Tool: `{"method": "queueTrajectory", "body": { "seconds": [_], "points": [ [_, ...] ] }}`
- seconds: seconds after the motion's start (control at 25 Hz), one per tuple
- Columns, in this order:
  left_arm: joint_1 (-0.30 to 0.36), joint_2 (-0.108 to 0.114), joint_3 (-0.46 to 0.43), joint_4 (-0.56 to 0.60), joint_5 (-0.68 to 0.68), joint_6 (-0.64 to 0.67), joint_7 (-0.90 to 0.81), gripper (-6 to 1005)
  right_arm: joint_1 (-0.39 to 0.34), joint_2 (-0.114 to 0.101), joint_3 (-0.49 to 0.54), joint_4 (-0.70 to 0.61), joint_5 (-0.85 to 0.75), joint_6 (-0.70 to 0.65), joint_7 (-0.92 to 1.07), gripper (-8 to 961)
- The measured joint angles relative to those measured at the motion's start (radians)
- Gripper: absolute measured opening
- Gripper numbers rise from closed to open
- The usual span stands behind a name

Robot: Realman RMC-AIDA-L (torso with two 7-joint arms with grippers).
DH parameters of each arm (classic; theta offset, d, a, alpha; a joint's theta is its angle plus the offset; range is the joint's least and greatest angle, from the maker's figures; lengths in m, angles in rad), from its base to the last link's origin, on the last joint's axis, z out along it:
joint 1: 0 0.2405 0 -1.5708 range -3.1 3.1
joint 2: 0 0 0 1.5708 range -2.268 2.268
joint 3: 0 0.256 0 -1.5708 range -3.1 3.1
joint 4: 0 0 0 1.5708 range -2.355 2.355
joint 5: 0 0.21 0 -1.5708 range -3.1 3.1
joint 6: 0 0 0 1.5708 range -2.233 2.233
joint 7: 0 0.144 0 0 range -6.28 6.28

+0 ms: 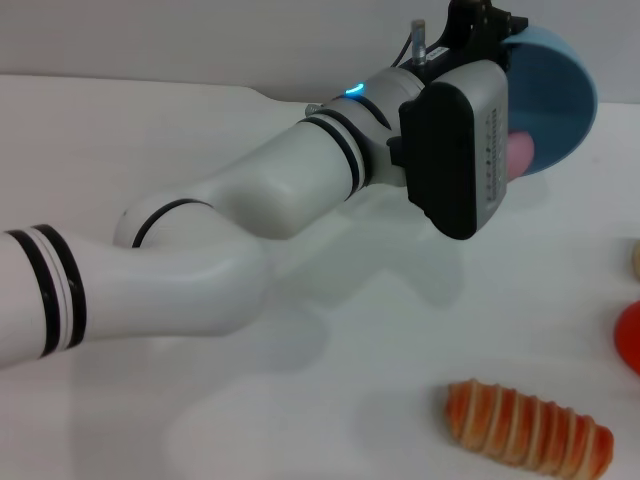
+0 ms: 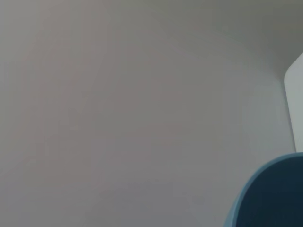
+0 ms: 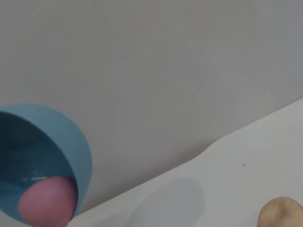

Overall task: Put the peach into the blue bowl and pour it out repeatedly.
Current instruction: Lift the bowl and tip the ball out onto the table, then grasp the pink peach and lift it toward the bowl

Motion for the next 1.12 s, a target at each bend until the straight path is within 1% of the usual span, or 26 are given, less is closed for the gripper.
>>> {"method": "queueTrajectory", "body": {
  "seconds": [0.08, 0.12, 0.2, 0.36, 0.4, 0.52, 0.88, 1.0, 1.08, 1.12],
  "points": [
    [0.001, 0.000, 0.005, -0.001, 0.001, -0.009, 0.001, 0, 0.000, 0.000, 0.000, 0.001, 0.001, 0.001, 0.000, 546],
    [0.010, 0.000, 0.040, -0.007, 0.002, -0.069, 0.015, 0, 0.000, 0.000, 0.000, 0.001, 0.001, 0.002, 0.000, 546],
    [0.016, 0.000, 0.061, -0.008, 0.002, -0.098, 0.036, 0, 0.002, 0.000, 0.000, 0.001, 0.001, 0.003, 0.000, 546],
    [0.027, 0.000, 0.086, 0.000, 0.001, -0.118, 0.053, -1, 0.005, 0.000, 0.000, 0.001, 0.002, 0.010, -0.001, 546],
    [0.031, 0.000, 0.111, 0.005, 0.003, -0.135, 0.056, -1, 0.005, 0.000, 0.000, 0.001, 0.002, 0.015, -0.001, 546],
    [0.034, 0.000, 0.147, 0.011, 0.004, -0.159, 0.064, -2, 0.009, 0.002, 0.000, 0.003, 0.003, 0.026, -0.001, 546],
    [0.034, 0.000, 0.151, 0.017, -0.011, -0.160, 0.058, -1, 0.011, 0.001, 0.000, 0.014, 0.003, 0.038, -0.001, 546],
    [0.028, 0.000, 0.128, 0.021, -0.114, -0.146, 0.025, -1, 0.012, 0.001, -0.002, 0.013, 0.003, 0.025, 0.008, 546],
    [0.016, 0.000, 0.088, 0.024, -0.230, -0.107, -0.028, -1, 0.014, 0.000, -0.008, -0.002, 0.001, 0.012, 0.037, 546],
    [0.010, 0.000, 0.062, 0.024, -0.272, -0.073, -0.056, -1, 0.020, -0.001, -0.021, -0.037, -0.015, 0.004, 0.095, 545]
  ]
}}
